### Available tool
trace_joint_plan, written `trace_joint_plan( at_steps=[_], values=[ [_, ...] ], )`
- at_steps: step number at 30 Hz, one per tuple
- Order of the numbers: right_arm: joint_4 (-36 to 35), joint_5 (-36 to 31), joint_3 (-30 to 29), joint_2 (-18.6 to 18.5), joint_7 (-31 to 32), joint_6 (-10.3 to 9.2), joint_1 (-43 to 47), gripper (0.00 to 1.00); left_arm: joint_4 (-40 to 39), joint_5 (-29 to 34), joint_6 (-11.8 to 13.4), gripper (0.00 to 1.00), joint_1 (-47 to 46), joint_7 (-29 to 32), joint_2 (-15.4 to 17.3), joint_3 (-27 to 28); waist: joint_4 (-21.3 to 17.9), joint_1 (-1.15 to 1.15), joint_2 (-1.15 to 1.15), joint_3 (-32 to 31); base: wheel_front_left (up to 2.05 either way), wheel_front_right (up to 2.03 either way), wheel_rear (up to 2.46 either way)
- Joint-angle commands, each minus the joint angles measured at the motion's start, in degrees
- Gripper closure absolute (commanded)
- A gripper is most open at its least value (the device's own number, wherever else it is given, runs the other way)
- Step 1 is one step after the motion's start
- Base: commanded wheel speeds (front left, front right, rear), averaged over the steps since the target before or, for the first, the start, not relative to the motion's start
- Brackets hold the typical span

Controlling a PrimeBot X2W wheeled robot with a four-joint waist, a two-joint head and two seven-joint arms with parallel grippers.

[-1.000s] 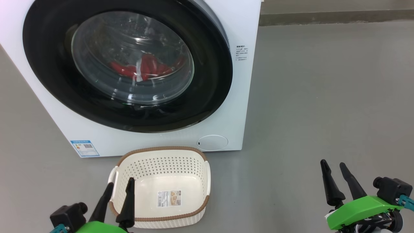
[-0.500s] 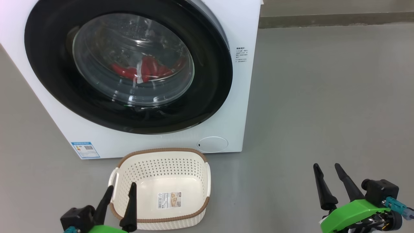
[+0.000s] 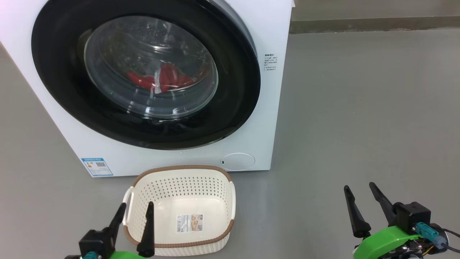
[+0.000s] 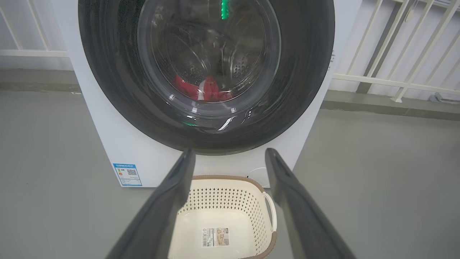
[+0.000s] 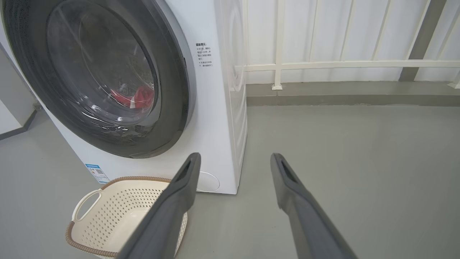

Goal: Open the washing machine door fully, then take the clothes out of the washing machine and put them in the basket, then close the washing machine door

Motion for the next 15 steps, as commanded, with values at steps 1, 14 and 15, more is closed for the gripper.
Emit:
trace_joint_plan(
  at_steps=[1,14,15],
  values=[
    [-1.1,-2.2,1.1,-0.3,-1.0,0.02,-2.0,0.0,-1.2,1.9,0.5,0.0,-2.9,-1.0,0.8,1.4,0.0,0.0,0.0,0.0,0.0,0.0,0.0],
    [-0.6,-10.1,1.0,-0.3,-3.4,0.02,-1.7,0.0,0.2,8.7,0.9,0.0,-3.2,-3.3,0.3,1.2,0.0,0.0,0.0,-0.1,0.0,0.0,0.0],
    [-0.5,-10.6,1.1,-0.3,-3.5,0.02,-1.7,0.0,0.5,8.9,0.9,0.0,-3.3,-3.5,0.2,1.3,0.0,0.0,0.0,-0.1,0.0,0.0,0.0]
  ],
)
